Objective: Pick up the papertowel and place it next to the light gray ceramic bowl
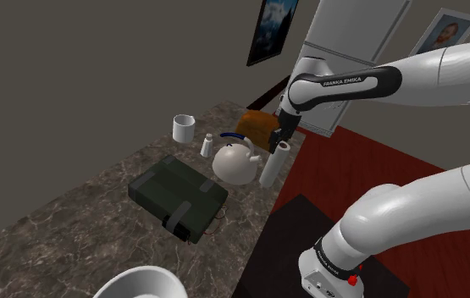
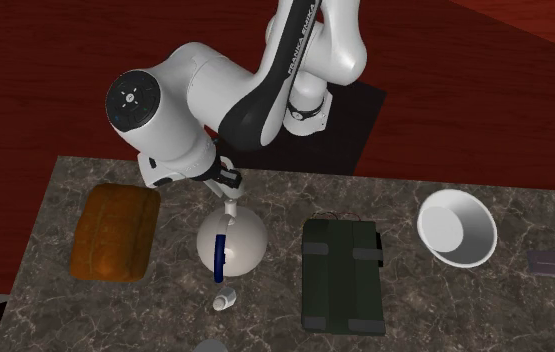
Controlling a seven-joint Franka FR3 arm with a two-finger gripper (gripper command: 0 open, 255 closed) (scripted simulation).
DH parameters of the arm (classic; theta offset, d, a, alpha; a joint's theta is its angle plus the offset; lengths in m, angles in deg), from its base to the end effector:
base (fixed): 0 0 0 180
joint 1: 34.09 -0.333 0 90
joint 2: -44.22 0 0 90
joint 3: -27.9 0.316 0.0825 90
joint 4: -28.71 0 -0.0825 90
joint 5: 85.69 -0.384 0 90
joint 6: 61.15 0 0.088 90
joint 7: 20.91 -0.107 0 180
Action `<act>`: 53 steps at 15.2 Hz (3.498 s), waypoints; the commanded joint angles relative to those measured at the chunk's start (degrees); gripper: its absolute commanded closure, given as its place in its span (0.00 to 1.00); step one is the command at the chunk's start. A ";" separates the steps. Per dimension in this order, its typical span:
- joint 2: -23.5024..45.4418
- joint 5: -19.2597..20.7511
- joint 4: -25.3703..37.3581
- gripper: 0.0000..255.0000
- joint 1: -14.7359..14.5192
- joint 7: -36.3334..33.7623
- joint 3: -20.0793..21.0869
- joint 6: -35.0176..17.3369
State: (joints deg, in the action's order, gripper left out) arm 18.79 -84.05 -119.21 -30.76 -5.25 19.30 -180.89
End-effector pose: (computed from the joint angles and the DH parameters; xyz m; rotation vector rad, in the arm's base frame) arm 0.3817 -0.0810 0.4041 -3.0867 -0.1483 0.0638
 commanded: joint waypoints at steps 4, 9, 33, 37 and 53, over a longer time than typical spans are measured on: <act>0.01 -0.02 -0.04 1.00 -0.01 0.00 0.01 0.02; -0.37 -0.01 0.46 1.00 -0.01 -0.06 0.06 0.89; -4.57 -0.23 15.93 1.00 -0.14 -0.83 1.11 20.53; -4.47 -0.32 19.08 1.00 -0.21 -0.90 1.23 23.59; -2.15 -0.74 33.41 1.00 -0.51 -1.07 1.51 35.60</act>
State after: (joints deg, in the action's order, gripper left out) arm 16.25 -84.77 -87.14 -31.26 -6.36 20.85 -146.26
